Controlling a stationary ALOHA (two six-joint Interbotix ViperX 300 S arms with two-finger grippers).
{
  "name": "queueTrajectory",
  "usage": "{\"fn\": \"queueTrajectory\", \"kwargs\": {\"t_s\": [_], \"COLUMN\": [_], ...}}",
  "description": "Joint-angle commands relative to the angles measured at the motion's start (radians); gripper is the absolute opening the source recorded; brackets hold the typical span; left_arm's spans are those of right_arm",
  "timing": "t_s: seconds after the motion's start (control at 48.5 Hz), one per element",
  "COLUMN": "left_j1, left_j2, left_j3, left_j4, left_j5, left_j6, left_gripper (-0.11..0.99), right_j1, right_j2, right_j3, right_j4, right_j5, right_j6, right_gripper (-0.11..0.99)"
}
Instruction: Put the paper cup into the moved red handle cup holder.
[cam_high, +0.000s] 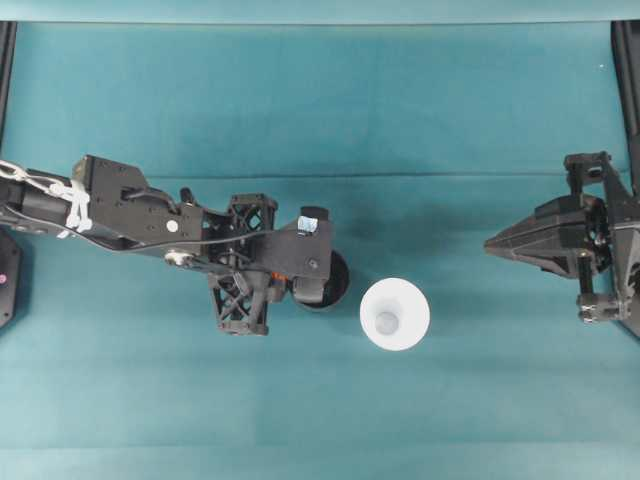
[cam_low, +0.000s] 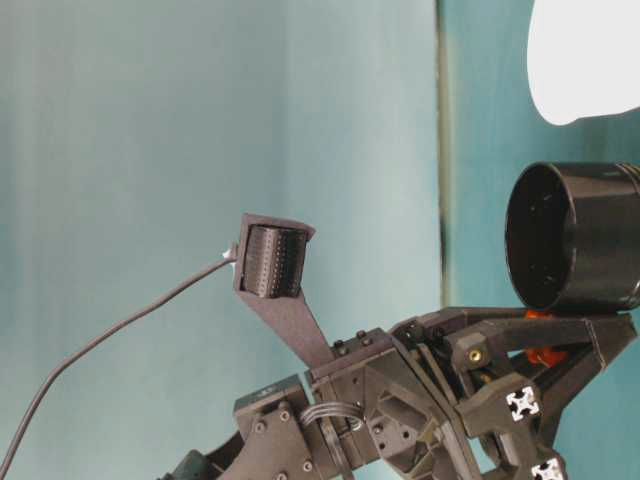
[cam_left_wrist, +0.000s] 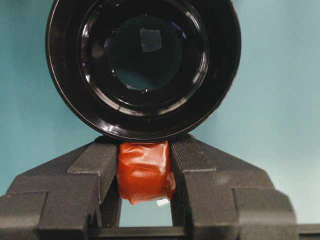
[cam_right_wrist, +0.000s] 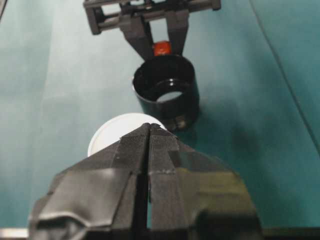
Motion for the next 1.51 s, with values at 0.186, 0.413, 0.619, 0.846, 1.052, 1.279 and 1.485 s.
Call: {"fn": "queueTrajectory", "kwargs": {"t_s": [0.186, 0.413, 0.619, 0.846, 1.052, 1.279, 1.485], "left_j1": [-0.009, -0.011, 0.002, 0.003, 0.003, 0.003, 0.003], "left_j2": [0.008, 0.012, 0.014, 0.012, 0.012, 0.014, 0.014], "left_j3": [-0.015, -0.006, -0.011, -0.008, -0.012, -0.015, -0.021], "left_j4": [0.002, 0.002, 0.002, 0.002, 0.002, 0.002, 0.002], "left_j5": [-0.023, -0.005, -0.017, -0.021, -0.025, -0.023, -0.018], "left_j6": [0.003, 0.002, 0.002, -0.003, -0.006, -0.009, -0.011], "left_gripper": [0.27, 0.27, 0.27, 0.27, 0.27, 0.27, 0.33], "right_j1": [-0.008, -0.009, -0.008, -0.008, -0.008, -0.008, -0.009], "right_j2": [0.005, 0.005, 0.005, 0.005, 0.005, 0.005, 0.005], "right_j3": [-0.005, -0.005, -0.003, -0.003, -0.003, -0.003, -0.003], "right_j4": [0.003, 0.003, 0.003, 0.003, 0.003, 0.003, 0.003], "right_j5": [-0.009, -0.009, -0.009, -0.009, -0.009, -0.009, -0.009], "right_j6": [0.008, 0.008, 0.008, 0.008, 0.008, 0.008, 0.008], "right_gripper": [-0.11, -0.11, -0.11, -0.11, -0.11, -0.11, -0.11]}}
